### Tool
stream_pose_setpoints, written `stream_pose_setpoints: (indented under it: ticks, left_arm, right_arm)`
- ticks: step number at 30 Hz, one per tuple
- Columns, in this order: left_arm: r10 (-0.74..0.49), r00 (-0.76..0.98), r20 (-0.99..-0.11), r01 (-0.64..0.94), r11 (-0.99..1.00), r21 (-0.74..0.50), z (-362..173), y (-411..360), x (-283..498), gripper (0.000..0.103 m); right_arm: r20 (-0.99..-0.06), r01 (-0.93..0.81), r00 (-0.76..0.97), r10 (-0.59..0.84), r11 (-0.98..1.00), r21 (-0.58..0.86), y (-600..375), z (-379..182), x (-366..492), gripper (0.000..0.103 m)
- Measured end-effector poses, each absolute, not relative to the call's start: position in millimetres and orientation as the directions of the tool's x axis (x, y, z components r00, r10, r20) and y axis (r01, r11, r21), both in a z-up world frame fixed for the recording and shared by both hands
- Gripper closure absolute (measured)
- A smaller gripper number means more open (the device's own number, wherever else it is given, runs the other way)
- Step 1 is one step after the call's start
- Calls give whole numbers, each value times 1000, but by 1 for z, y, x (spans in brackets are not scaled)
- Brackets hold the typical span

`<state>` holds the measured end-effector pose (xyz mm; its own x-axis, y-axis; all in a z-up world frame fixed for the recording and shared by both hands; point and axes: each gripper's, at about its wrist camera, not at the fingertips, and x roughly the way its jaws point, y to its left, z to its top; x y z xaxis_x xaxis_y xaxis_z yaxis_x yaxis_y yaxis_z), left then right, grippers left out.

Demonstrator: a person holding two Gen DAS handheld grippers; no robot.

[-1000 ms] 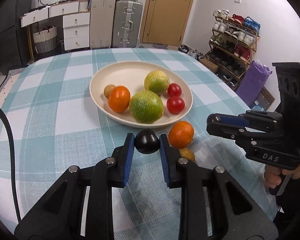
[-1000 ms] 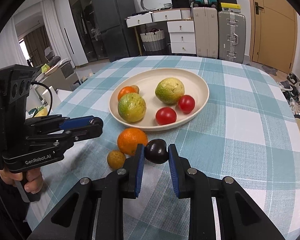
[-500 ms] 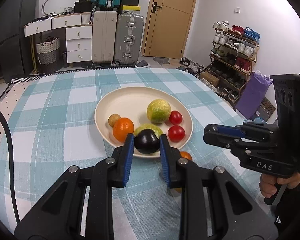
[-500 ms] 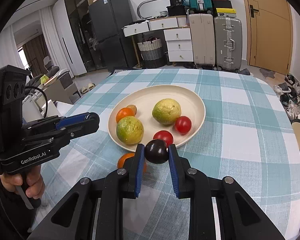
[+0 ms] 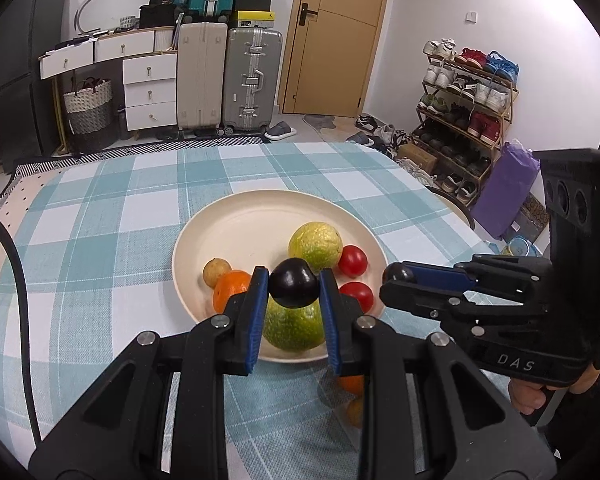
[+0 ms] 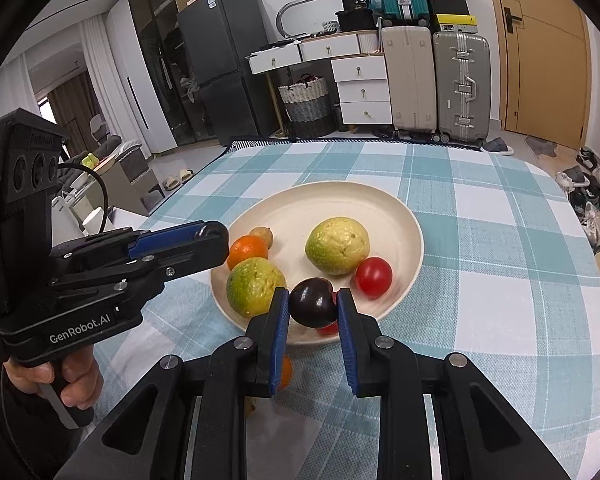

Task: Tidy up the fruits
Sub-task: 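Carry both dark plums over the plate and lower them in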

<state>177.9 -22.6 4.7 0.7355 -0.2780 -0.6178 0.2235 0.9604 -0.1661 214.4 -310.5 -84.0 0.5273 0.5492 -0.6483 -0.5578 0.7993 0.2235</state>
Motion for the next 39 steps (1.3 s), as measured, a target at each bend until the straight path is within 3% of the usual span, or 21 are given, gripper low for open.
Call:
stream_pose_setpoints:
  ticks: [36,39]
  left_arm:
    - [-267,704,-658,201,964,-175,-28,-19,221,80]
    - [-262,706,-658,199,965,-170,-28,-20,220,80]
  right_arm:
    - [-696,-569,487,528,796,206,-279,-104,251,78]
    - [-689,-566,494,531,797,209,-281,-102,250,69]
